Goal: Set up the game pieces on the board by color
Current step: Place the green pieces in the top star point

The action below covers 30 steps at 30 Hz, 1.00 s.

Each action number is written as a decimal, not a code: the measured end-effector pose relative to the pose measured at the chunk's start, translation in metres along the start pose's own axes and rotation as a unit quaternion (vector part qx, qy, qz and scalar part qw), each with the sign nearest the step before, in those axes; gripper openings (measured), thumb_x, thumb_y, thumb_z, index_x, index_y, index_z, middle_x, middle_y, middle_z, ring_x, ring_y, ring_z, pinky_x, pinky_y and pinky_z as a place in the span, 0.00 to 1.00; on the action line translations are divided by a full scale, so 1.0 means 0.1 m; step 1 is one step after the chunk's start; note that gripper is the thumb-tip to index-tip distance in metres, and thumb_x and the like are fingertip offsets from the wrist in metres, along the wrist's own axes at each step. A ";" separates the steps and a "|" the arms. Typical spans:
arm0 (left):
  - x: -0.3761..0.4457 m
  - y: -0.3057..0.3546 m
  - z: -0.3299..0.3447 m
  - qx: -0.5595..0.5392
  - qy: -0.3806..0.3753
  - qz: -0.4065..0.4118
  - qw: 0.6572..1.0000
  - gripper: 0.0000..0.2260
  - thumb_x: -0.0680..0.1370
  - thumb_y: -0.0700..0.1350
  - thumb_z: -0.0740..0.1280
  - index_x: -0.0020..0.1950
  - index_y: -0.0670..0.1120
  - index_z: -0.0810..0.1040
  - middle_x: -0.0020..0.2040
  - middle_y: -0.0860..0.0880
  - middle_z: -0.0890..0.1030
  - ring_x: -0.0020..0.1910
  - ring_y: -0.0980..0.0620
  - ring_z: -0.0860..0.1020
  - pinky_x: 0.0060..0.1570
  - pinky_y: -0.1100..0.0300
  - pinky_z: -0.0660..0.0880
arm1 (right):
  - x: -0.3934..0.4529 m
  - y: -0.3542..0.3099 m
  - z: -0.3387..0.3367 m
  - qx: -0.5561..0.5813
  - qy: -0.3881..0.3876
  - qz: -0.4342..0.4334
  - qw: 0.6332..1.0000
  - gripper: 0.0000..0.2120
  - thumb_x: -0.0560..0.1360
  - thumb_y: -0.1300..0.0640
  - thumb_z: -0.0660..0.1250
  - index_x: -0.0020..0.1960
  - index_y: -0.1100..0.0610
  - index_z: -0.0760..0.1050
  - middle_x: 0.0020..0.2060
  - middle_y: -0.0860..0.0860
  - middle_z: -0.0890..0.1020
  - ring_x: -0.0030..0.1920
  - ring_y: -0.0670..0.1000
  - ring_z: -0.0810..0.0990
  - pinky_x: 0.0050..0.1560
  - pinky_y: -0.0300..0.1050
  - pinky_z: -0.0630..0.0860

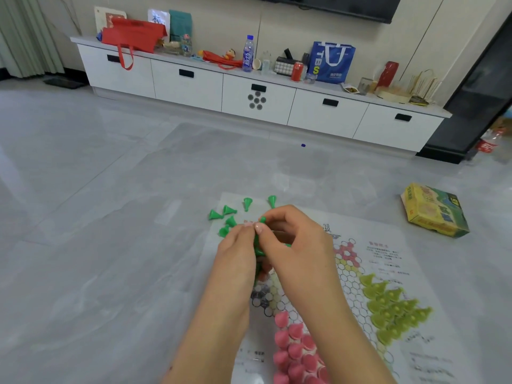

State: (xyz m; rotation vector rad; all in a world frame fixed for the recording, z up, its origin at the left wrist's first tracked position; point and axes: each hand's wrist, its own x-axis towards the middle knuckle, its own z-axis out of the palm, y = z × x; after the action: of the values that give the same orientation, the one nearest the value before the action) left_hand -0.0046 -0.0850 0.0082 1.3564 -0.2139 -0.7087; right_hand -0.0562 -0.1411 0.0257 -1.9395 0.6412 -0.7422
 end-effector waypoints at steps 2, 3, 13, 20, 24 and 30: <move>-0.01 0.00 0.00 0.028 0.001 0.024 0.999 0.14 0.79 0.46 0.54 0.48 0.45 0.79 0.39 0.44 0.82 0.33 0.48 0.78 0.34 0.58 0.74 | 0.00 0.00 -0.02 0.009 0.004 -0.012 1.000 0.08 0.72 0.58 0.69 0.37 0.47 0.76 0.36 0.40 0.82 0.41 0.34 0.79 0.42 0.26 0.73; -0.02 0.01 -0.01 0.048 0.010 0.035 0.998 0.14 0.79 0.46 0.55 0.45 0.46 0.79 0.31 0.49 0.78 0.26 0.54 0.73 0.26 0.63 0.70 | 0.00 0.00 -0.02 0.015 0.005 -0.015 1.000 0.08 0.72 0.59 0.69 0.37 0.46 0.76 0.37 0.38 0.82 0.41 0.34 0.80 0.42 0.26 0.73; -0.06 0.09 -0.12 0.046 0.026 0.002 0.999 0.10 0.78 0.42 0.59 0.41 0.46 0.78 0.32 0.50 0.75 0.23 0.56 0.66 0.23 0.66 0.63 | 0.02 0.05 -0.09 0.020 0.046 -0.012 0.999 0.06 0.72 0.57 0.68 0.39 0.46 0.76 0.39 0.44 0.79 0.38 0.39 0.78 0.41 0.35 0.76; -0.06 0.09 -0.15 0.154 0.051 0.050 0.986 0.08 0.77 0.45 0.62 0.39 0.50 0.77 0.36 0.52 0.77 0.29 0.55 0.69 0.33 0.62 0.66 | 0.10 0.41 -0.52 -0.013 0.128 0.105 0.986 0.03 0.74 0.57 0.66 0.43 0.51 0.77 0.31 0.50 0.80 0.29 0.47 0.75 0.27 0.35 0.74; -0.10 0.08 -0.11 0.188 0.014 0.049 0.981 0.04 0.76 0.49 0.65 0.41 0.53 0.77 0.37 0.52 0.79 0.31 0.57 0.72 0.35 0.63 0.68 | 0.11 0.57 -0.47 -0.059 0.086 0.120 0.987 0.05 0.75 0.58 0.65 0.44 0.49 0.77 0.35 0.48 0.83 0.34 0.46 0.80 0.33 0.40 0.74; -0.12 0.08 -0.06 0.199 0.036 0.062 0.977 0.09 0.77 0.49 0.62 0.40 0.49 0.78 0.32 0.53 0.76 0.28 0.56 0.70 0.31 0.63 0.66 | 0.19 0.64 -0.36 -0.206 0.019 0.066 0.976 0.06 0.75 0.59 0.64 0.49 0.54 0.78 0.35 0.46 0.79 0.34 0.38 0.75 0.33 0.29 0.67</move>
State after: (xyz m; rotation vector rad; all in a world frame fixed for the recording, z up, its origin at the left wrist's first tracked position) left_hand -0.0074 -0.0728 0.0175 1.7306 -0.3939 -0.5262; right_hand -0.0773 -0.2025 -0.0130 -2.2334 1.0000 -0.5960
